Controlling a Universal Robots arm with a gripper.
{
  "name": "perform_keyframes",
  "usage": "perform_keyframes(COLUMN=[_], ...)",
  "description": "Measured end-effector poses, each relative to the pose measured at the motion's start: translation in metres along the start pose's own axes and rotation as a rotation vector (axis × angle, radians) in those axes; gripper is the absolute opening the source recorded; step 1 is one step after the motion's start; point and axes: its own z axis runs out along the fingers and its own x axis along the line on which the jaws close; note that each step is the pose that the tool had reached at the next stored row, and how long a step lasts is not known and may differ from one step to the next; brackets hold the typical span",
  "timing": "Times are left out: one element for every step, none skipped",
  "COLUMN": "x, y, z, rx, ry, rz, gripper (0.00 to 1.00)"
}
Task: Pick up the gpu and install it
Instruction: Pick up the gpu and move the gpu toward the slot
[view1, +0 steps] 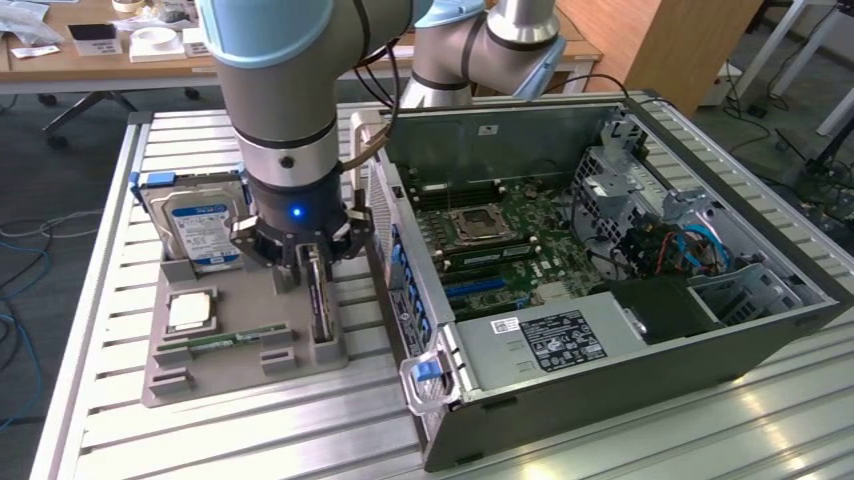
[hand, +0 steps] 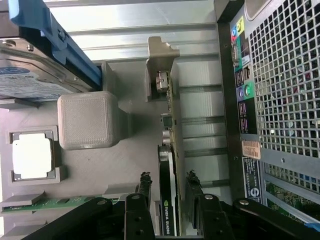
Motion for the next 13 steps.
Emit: perform_keyframes(x=[0.000,0.000,0.000,0.000,0.000,0.000,0.001,0.001,0.001,0.001,0.001,0.001,0.001], y=[0.0000,-0.0001,-0.0001,-0.0001,-0.0002,-0.0003,-0.0001,0.0001,0.0002,0.0003,0.0004,0.0005,0.0005], z=[0.0005,0.0016,0.0029,0.0044,0.0060,0.0074,0.0088,0.0100,0.0113,0.0125,0.0138,0.0150,0.0160], rx=[-0.0001,-0.0003,-0.0002,-0.0002,-0.0002,-0.0003,-0.0004,-0.0002,-0.0003,-0.0004,-0.0004,-0.0004,-0.0004], ry=[-0.0001,-0.0001,0.0000,0.0002,0.0004,0.0004,0.0006,0.0007,0.0008,0.0009,0.0010,0.0011,0.0012], rz=[0.000,-0.001,-0.002,-0.003,-0.004,-0.005,-0.007,-0.008,-0.009,-0.010,-0.011,-0.012,-0.012], gripper=[0.42,0.42,0.42,0.42,0.42,0.42,0.42,0.42,0.42,0.42,0.42,0.42,0.42])
